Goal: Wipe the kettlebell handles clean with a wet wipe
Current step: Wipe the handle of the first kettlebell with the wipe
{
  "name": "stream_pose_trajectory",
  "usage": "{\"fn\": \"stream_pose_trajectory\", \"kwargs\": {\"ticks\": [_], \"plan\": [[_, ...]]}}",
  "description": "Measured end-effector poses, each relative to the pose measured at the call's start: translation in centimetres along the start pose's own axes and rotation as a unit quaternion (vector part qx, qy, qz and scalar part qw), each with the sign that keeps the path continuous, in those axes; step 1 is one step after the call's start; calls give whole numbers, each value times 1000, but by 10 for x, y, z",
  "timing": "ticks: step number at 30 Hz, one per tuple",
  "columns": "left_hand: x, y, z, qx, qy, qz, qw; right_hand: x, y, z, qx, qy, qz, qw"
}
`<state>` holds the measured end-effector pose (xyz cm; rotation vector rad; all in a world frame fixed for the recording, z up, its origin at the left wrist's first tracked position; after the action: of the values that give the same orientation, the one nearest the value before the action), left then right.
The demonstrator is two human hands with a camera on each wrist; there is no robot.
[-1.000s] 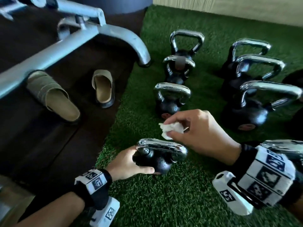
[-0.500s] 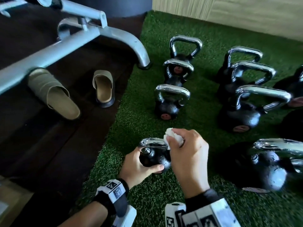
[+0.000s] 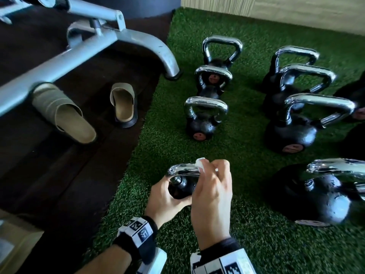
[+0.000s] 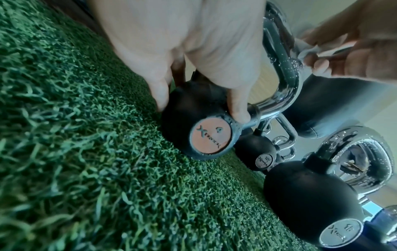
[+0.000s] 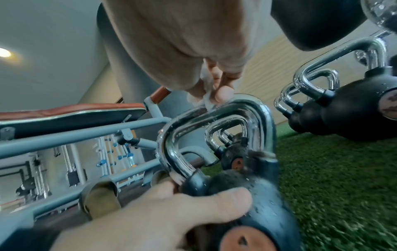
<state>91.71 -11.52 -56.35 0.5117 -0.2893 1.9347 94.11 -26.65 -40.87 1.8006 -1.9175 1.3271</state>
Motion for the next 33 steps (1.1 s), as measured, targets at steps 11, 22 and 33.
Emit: {"fn": "stream_pose_trajectory", "kwargs": {"ticks": [11, 22, 33], "plan": [[0, -4, 0, -5, 6, -36, 999, 4, -2, 30, -89, -91, 36, 991], [-1, -1, 4, -10, -14, -40, 999, 6, -10, 84, -229, -157, 14, 961], [-1, 0, 9, -3, -4, -56, 998, -44, 32, 136, -422, -510, -7, 749]]}}
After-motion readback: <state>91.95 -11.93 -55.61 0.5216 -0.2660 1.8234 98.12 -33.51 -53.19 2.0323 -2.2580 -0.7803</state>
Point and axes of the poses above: each hand's wrist, its own y-axis away from the middle knuckle, its own x-axis out of the back of the hand, z = x × y, the point moved 10 cm from there along -y, towards the middle knuckle, and after that the axes turned 2 degrees about x, right-handed, at the moved point
